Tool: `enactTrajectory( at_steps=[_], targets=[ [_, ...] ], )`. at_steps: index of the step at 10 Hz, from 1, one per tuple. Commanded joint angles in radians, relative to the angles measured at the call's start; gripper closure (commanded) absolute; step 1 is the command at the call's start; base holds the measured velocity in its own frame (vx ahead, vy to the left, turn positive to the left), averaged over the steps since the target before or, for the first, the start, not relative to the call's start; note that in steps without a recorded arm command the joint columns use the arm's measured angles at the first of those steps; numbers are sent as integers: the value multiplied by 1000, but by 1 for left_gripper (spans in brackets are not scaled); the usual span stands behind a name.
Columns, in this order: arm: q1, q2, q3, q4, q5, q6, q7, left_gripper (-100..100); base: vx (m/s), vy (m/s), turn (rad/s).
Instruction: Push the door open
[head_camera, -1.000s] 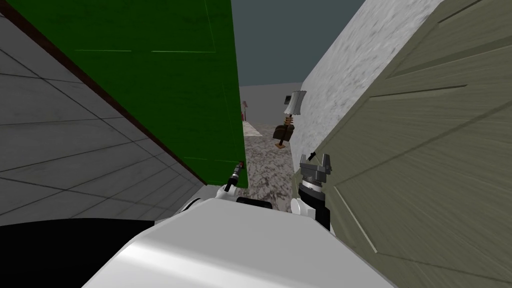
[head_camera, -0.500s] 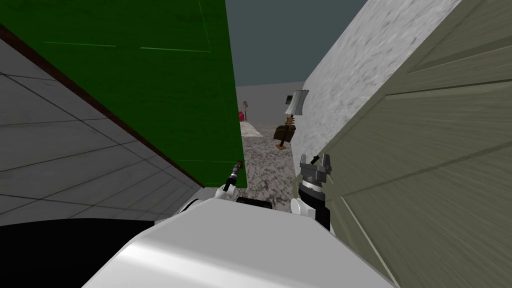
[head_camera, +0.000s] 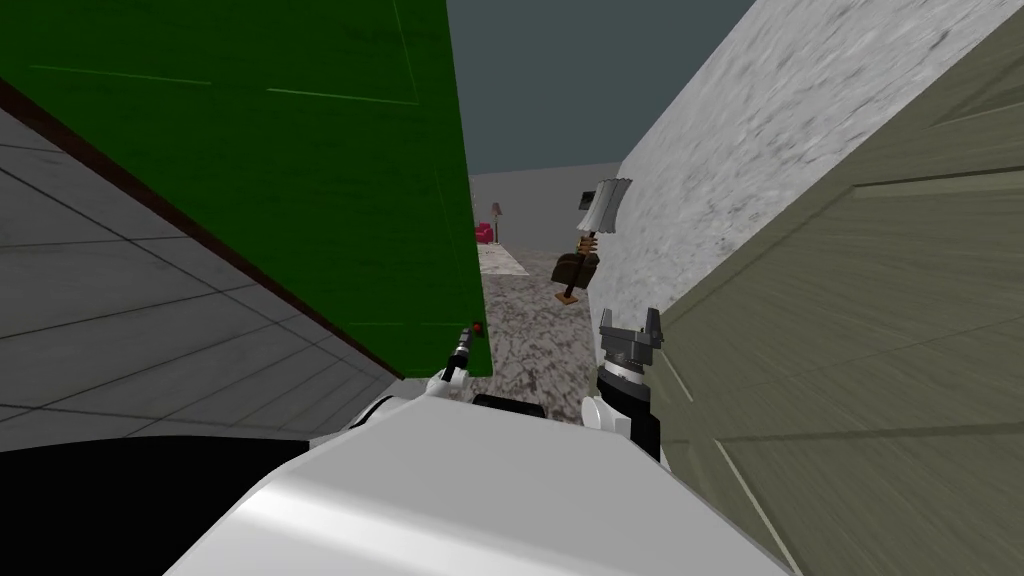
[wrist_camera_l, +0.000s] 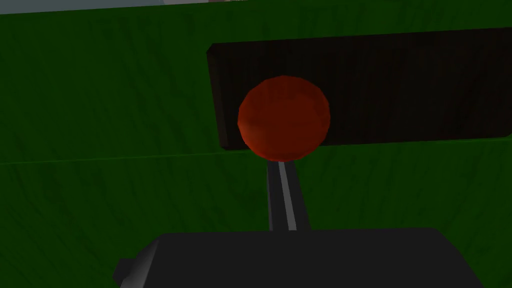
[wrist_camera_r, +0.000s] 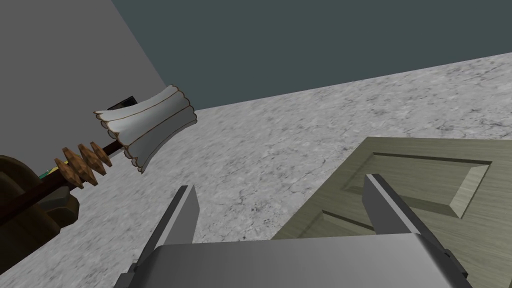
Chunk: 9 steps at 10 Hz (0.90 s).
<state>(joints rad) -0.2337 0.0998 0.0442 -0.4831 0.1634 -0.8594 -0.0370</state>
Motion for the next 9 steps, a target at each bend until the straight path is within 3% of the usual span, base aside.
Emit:
enactTrajectory(
  at_steps=[1,6,7,9],
  targets=[
    [-2,-3,2,-3,2,4,-1,-100,-113,-80,55],
    [-10,-19,9,-11,9,19,-3,-100,-237,-114,62],
    [-10,-18,9,-9,9,18,-4,-100,-113,-41,12],
    [-8,-16,11,-7,11,10,-5,-100,129,7,-25]
  ],
)
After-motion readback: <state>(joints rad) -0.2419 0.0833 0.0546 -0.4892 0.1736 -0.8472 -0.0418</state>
